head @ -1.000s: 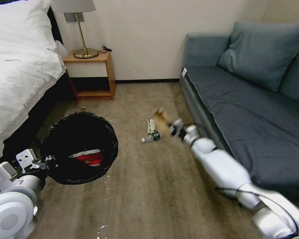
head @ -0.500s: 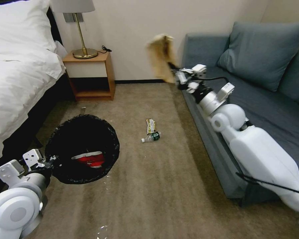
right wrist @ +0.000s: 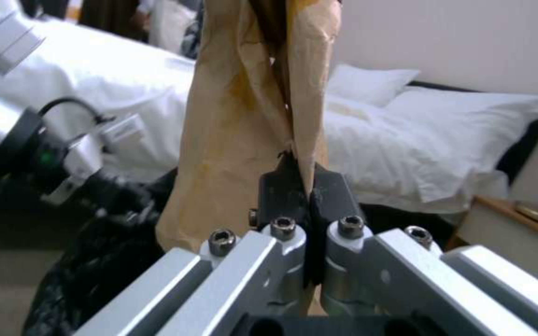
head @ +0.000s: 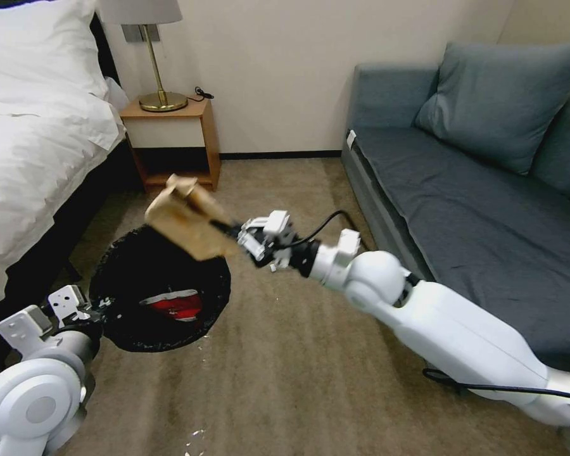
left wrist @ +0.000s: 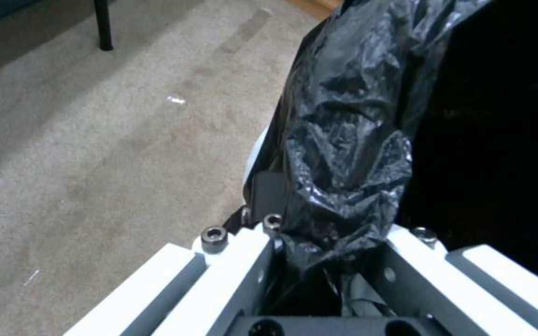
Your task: Pick up the trash bin, then pick up the garbage on the floor and place it into the trash bin.
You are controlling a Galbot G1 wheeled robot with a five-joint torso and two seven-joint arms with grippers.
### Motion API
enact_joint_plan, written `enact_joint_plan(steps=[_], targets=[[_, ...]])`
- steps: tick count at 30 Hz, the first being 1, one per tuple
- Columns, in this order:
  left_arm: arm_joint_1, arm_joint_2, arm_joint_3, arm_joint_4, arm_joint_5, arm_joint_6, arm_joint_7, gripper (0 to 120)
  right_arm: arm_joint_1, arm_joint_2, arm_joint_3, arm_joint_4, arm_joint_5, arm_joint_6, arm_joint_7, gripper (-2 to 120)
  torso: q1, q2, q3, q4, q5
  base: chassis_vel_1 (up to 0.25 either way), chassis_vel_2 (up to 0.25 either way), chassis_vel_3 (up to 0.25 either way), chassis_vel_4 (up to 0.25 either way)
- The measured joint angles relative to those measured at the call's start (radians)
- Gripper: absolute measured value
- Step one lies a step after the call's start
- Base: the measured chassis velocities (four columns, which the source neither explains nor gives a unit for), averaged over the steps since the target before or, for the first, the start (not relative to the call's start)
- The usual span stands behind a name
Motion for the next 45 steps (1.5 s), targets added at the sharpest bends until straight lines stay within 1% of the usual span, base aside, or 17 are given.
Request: enact_joint_plan(steps=[11, 17, 22, 27, 29, 30, 32, 33, 35, 37, 39, 40, 41, 42, 43, 44, 45], targets=[[0.002, -0.011, 0.014, -0.003, 0.018, 0.001, 0.000, 1, 0.052, 0.055, -0.123, -0.053, -0.036, 0.013, -0.010, 0, 0.000, 0.000, 0.000, -0.0003, 0.0000, 0.000, 0.000, 0.000, 0.000], [0.027, -0.009, 0.001, -0.034, 0.013, 0.009, -0.001, 1, 0.091, 0.131, -0.157, -0.153, -0.056, 0.041, -0.029, 0, 0.000, 0.000, 0.000, 0.0001, 0.0000, 0.000, 0.000, 0.000, 0.000], [0.026, -0.004, -0.005, -0.035, 0.004, 0.009, -0.001, 1, 0.106, 0.147, -0.164, -0.178, -0.065, 0.056, -0.037, 0, 0.000, 0.000, 0.000, 0.0000, 0.0001, 0.000, 0.000, 0.000, 0.000], [0.019, -0.004, 0.000, -0.037, -0.003, 0.009, -0.004, 1, 0.106, 0.135, -0.173, -0.189, -0.096, 0.091, -0.017, 1, 0.000, 0.000, 0.000, -0.0002, 0.0001, 0.000, 0.000, 0.000, 0.000], [0.014, -0.005, 0.009, -0.034, -0.003, 0.009, -0.005, 1, 0.103, 0.125, -0.174, -0.189, -0.095, 0.094, -0.017, 10, 0.000, 0.000, 0.000, -0.0004, 0.0002, 0.000, 0.000, 0.000, 0.000], [0.014, -0.005, 0.009, -0.034, -0.003, 0.009, -0.005, 1, 0.103, 0.125, -0.174, -0.189, -0.095, 0.094, -0.017, 10, 0.000, 0.000, 0.000, -0.0004, 0.0002, 0.000, 0.000, 0.000, 0.000], [0.010, -0.005, 0.015, -0.031, -0.003, 0.009, -0.005, 1, 0.103, 0.125, -0.174, -0.194, -0.093, 0.094, -0.018, 20, 0.000, 0.000, 0.000, -0.0003, 0.0002, 0.000, 0.000, 0.000, 0.000], [0.010, -0.005, 0.015, -0.031, -0.003, 0.009, -0.005, 1, 0.103, 0.125, -0.174, -0.194, -0.093, 0.094, -0.018, 20, 0.000, 0.000, 0.000, -0.0003, 0.0002, 0.000, 0.000, 0.000, 0.000], [0.009, -0.005, 0.015, -0.031, -0.005, 0.009, -0.006, 1, 0.107, 0.125, -0.174, -0.199, -0.093, 0.096, -0.017, 32, 0.000, 0.000, 0.000, -0.0001, 0.0001, 0.000, 0.000, 0.000, 0.000], [0.011, -0.004, 0.014, -0.031, -0.007, 0.009, -0.007, 1, 0.109, 0.124, -0.173, -0.199, -0.093, 0.097, -0.017, 35, 0.000, 0.000, 0.000, 0.0000, 0.0002, 0.000, 0.000, 0.000, 0.000], [0.012, -0.001, 0.009, -0.031, -0.013, 0.009, -0.009, 1, 0.114, 0.118, -0.165, -0.192, -0.084, 0.105, -0.021, 45, 0.000, 0.000, 0.000, 0.0000, 0.0002, 0.000, 0.000, 0.000, 0.000], [0.012, -0.001, 0.006, -0.031, -0.016, 0.009, -0.009, 1, 0.114, 0.114, -0.154, -0.185, -0.078, 0.116, -0.025, 50, 0.000, 0.000, 0.000, 0.0000, 0.0002, 0.000, 0.000, 0.000, 0.000], [0.012, -0.001, 0.006, -0.031, -0.016, 0.009, -0.009, 1, 0.114, 0.114, -0.154, -0.185, -0.078, 0.116, -0.025, 50, 0.000, 0.000, 0.000, 0.0000, 0.0002, 0.000, 0.000, 0.000, 0.000], [0.009, 0.000, 0.002, -0.026, -0.020, 0.009, -0.009, 1, 0.111, 0.103, -0.122, -0.166, -0.055, 0.140, -0.039, 57, 0.000, 0.000, 0.000, 0.0001, 0.0002, 0.000, 0.000, 0.000, 0.000], [0.009, 0.000, 0.002, -0.026, -0.020, 0.009, -0.009, 1, 0.111, 0.103, -0.122, -0.166, -0.055, 0.140, -0.039, 57, 0.000, 0.000, 0.000, 0.0001, 0.0002, 0.000, 0.000, 0.000, 0.000], [0.006, 0.003, -0.004, -0.018, -0.023, 0.009, -0.010, 1, 0.106, 0.088, -0.074, -0.130, -0.021, 0.158, -0.041, 64, 0.000, 0.000, 0.000, -0.0001, 0.0003, 0.000, 0.000, 0.000, 0.000], [0.006, 0.003, -0.004, -0.018, -0.023, 0.009, -0.010, 1, 0.106, 0.088, -0.074, -0.130, -0.021, 0.158, -0.041, 64, 0.000, 0.000, 0.000, -0.0001, 0.0003, 0.000, 0.000, 0.000, 0.000]])
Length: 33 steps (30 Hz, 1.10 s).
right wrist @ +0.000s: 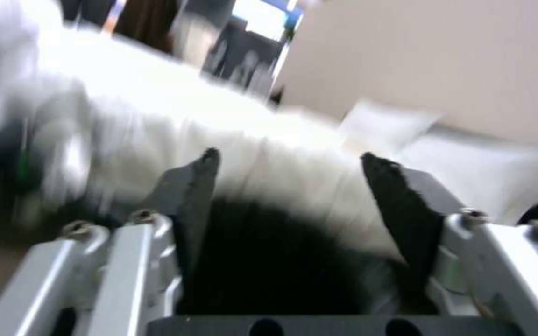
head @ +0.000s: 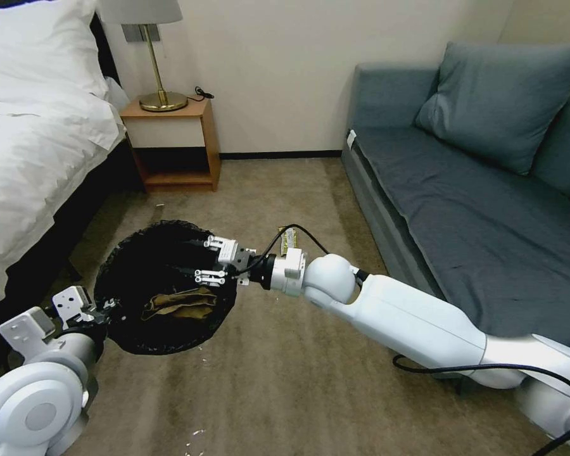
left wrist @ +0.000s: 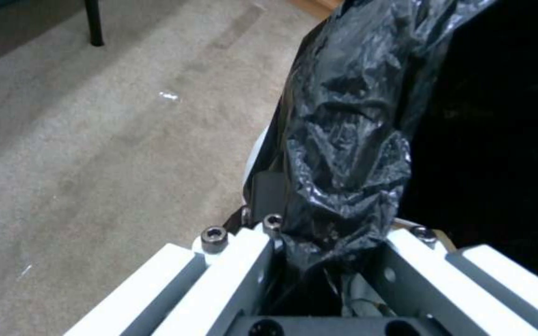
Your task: Pick up the trash bin, then pick up the garbage on the floor and place it into the trash bin.
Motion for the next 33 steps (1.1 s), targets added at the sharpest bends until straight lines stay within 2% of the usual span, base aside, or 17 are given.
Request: enact_joint_plan(steps=[2, 3, 4, 5, 6, 7, 8, 9, 10, 12, 19, 20, 23, 27, 33], targets=[[0.001, 0.004, -0.015, 0.015, 0.000, 0.000, 0.004, 1, -0.017, -0.023, 0.094, 0.070, 0.049, -0.002, 0.120, 76, 0.000, 0.000, 0.000, -0.0004, -0.0003, 0.000, 0.000, 0.000, 0.000], [0.005, 0.005, -0.025, 0.020, 0.001, 0.000, 0.007, 1, -0.038, -0.023, 0.145, 0.099, 0.069, -0.024, 0.225, 80, 0.000, 0.000, 0.000, -0.0002, -0.0001, 0.000, 0.000, 0.000, 0.000], [0.005, 0.005, -0.025, 0.020, 0.001, 0.000, 0.007, 1, -0.038, -0.023, 0.145, 0.099, 0.069, -0.024, 0.225, 80, 0.000, 0.000, 0.000, -0.0002, -0.0001, 0.000, 0.000, 0.000, 0.000], [0.006, 0.006, -0.034, 0.025, -0.001, 0.001, 0.008, 1, -0.069, -0.018, 0.199, 0.116, 0.076, -0.053, 0.334, 87, 0.000, 0.000, 0.000, 0.0001, -0.0001, 0.000, 0.000, 0.000, 0.000], [0.005, 0.006, -0.038, 0.027, -0.005, 0.001, 0.005, 1, -0.094, -0.010, 0.232, 0.121, 0.074, -0.067, 0.398, 90, 0.000, 0.000, 0.000, 0.0000, -0.0002, 0.000, 0.000, 0.000, 0.000], [0.002, 0.005, -0.044, 0.027, -0.037, 0.006, -0.021, 1, -0.143, 0.005, 0.284, 0.122, 0.050, -0.086, 0.495, 95, 0.000, 0.000, 0.000, 0.0000, 0.0001, 0.000, 0.000, 0.000, 0.000], [0.002, 0.005, -0.044, 0.027, -0.037, 0.006, -0.021, 1, -0.143, 0.005, 0.284, 0.122, 0.050, -0.086, 0.495, 95, 0.000, 0.000, 0.000, 0.0000, 0.0001, 0.000, 0.000, 0.000, 0.000], [0.000, 0.002, -0.048, 0.021, -0.098, 0.017, -0.065, 1, -0.192, 0.023, 0.336, 0.122, 0.007, -0.106, 0.573, 99, 0.000, 0.000, 0.000, 0.0000, 0.0003, 0.000, 0.000, 0.000, 0.000], [0.000, 0.002, -0.048, 0.021, -0.098, 0.017, -0.065, 1, -0.192, 0.023, 0.336, 0.122, 0.007, -0.106, 0.573, 99, 0.000, 0.000, 0.000, 0.0000, 0.0003, 0.000, 0.000, 0.000, 0.000], [0.008, -0.008, -0.052, 0.018, -0.125, 0.037, -0.104, 1, -0.300, 0.044, 0.436, 0.132, -0.062, -0.139, 0.655, 100, 0.000, 0.000, 0.000, -0.0002, 0.0001, 0.000, 0.000, 0.000, 0.000], [0.020, -0.015, -0.058, 0.012, -0.146, 0.053, -0.125, 1, -0.413, 0.046, 0.527, 0.155, -0.103, -0.159, 0.668, 100, 0.000, 0.000, 0.000, 0.0000, -0.0002, 0.000, 0.000, 0.000, 0.000], [0.023, -0.016, -0.062, 0.009, -0.156, 0.055, -0.125, 1, -0.476, 0.043, 0.567, 0.163, -0.123, -0.158, 0.663, 100, 0.000, 0.000, 0.000, 0.0004, -0.0004, 0.000, 0.000, 0.000, 0.000], [0.025, -0.017, -0.077, 0.002, -0.172, 0.056, -0.126, 1, -0.559, 0.041, 0.616, 0.168, -0.143, -0.145, 0.653, 100, 0.000, 0.000, 0.000, -0.0008, 0.0004, 0.000, 0.000, 0.000, 0.000], [0.027, -0.023, -0.101, -0.028, -0.244, 0.059, -0.149, 1, -0.683, 0.035, 0.694, 0.199, -0.149, -0.130, 0.635, 100, 0.000, 0.000, 0.000, -0.0002, 0.0002, 0.000, 0.000, 0.000, 0.000], [0.032, -0.028, -0.110, -0.042, -0.266, 0.072, -0.185, 1, -0.742, 0.030, 0.743, 0.224, -0.151, -0.123, 0.621, 100, 0.000, 0.000, 0.000, 0.0000, 0.0000, 0.000, 0.000, 0.000, 0.000]])
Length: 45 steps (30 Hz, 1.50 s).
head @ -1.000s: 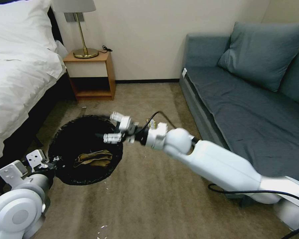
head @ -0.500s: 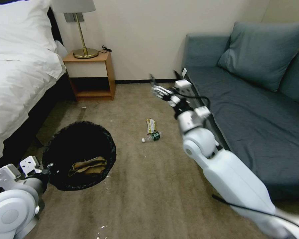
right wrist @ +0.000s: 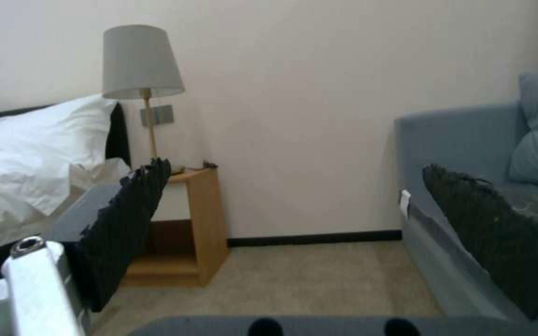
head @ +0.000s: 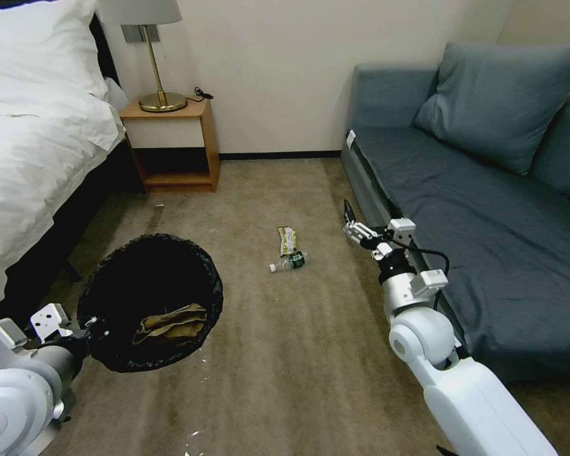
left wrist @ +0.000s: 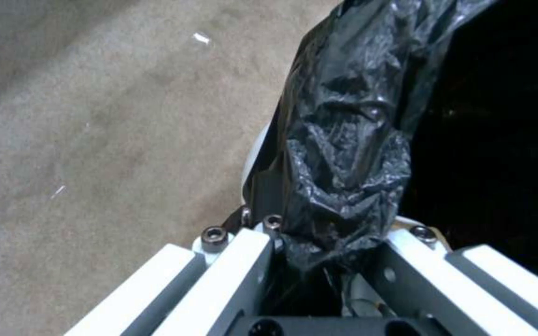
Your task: Pick up the trash bin, then pick up the garbage on the floor and place it into the trash bin.
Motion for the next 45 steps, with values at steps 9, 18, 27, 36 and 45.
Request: enact_joint_plan(steps=[9, 18, 27, 36, 45], targets=[[-0.003, 0.002, -0.014, 0.008, -0.011, -0.002, 0.005, 1, -0.062, 0.038, 0.021, 0.002, -0.023, 0.017, -0.028, 100, 0.000, 0.000, 0.000, 0.0000, -0.0001, 0.000, 0.000, 0.000, 0.000], [0.006, 0.002, -0.023, -0.002, -0.003, -0.013, 0.014, 1, -0.079, 0.062, 0.007, -0.006, -0.034, 0.021, -0.042, 100, 0.000, 0.000, 0.000, 0.0000, -0.0001, 0.000, 0.000, 0.000, 0.000], [0.007, 0.002, -0.021, -0.006, 0.017, -0.026, 0.031, 1, -0.073, 0.048, 0.003, -0.015, -0.037, 0.019, -0.053, 100, 0.000, 0.000, 0.000, -0.0001, -0.0001, -0.014, 0.016, 0.014, -0.017], [0.006, 0.003, -0.020, -0.006, 0.016, -0.028, 0.031, 1, -0.072, 0.034, -0.002, -0.016, -0.033, 0.019, -0.057, 100, 0.000, 0.000, 0.000, 0.0000, -0.0001, 0.000, 0.000, 0.000, 0.000], [0.006, 0.010, -0.026, -0.006, 0.013, -0.033, 0.029, 1, -0.066, 0.031, -0.008, -0.026, -0.028, 0.021, -0.068, 100, 0.000, 0.000, 0.000, 0.0000, -0.0001, -0.007, 0.004, 0.005, -0.007]])
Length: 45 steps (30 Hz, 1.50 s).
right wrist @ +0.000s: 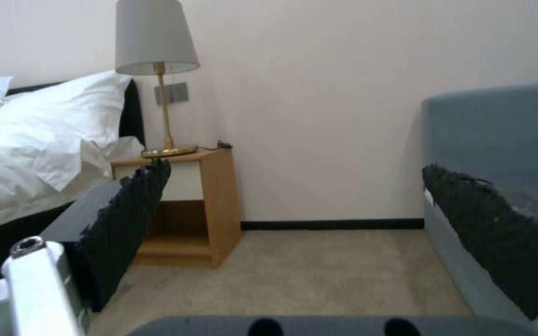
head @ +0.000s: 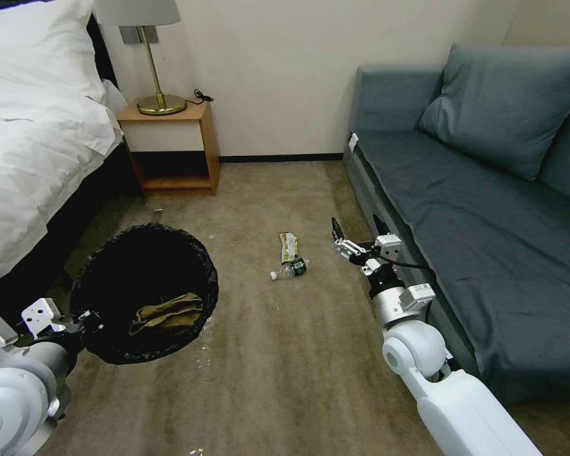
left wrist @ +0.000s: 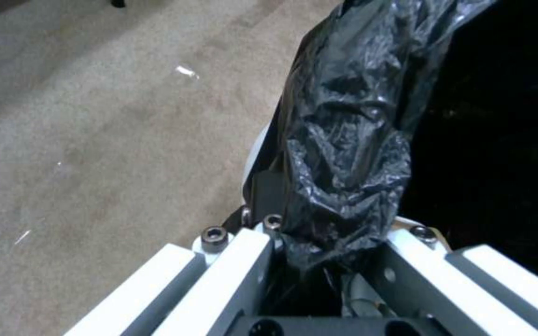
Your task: Pick up the trash bin, then pick up the garbage on the floor and place it into the trash bin.
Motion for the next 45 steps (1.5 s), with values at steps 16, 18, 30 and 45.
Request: enact_joint_plan(steps=[16, 18, 30, 45], targets=[[-0.009, 0.005, -0.010, 0.006, -0.007, -0.004, 0.000, 1, 0.005, 0.000, -0.018, -0.012, -0.005, 0.002, -0.009, 100, 0.000, 0.000, 0.000, 0.0000, 0.0000, -0.070, 0.064, 0.067, -0.072], [-0.013, 0.010, -0.018, 0.015, -0.013, 0.002, 0.007, 1, 0.011, 0.000, -0.021, -0.016, -0.005, 0.003, -0.010, 100, 0.000, 0.000, 0.000, 0.0000, 0.0000, -0.053, 0.054, 0.042, -0.050], [-0.021, 0.020, -0.027, 0.042, -0.008, 0.019, 0.027, 1, 0.021, -0.001, -0.037, -0.037, -0.005, 0.008, -0.023, 100, 0.000, 0.000, 0.000, 0.0000, 0.0000, -0.063, 0.073, 0.059, -0.063], [-0.044, 0.045, -0.042, 0.080, -0.025, 0.035, 0.052, 1, 0.028, -0.001, -0.042, -0.052, -0.008, 0.009, -0.031, 100, 0.000, 0.000, 0.000, -0.0001, -0.0001, -0.075, 0.065, 0.071, -0.072]])
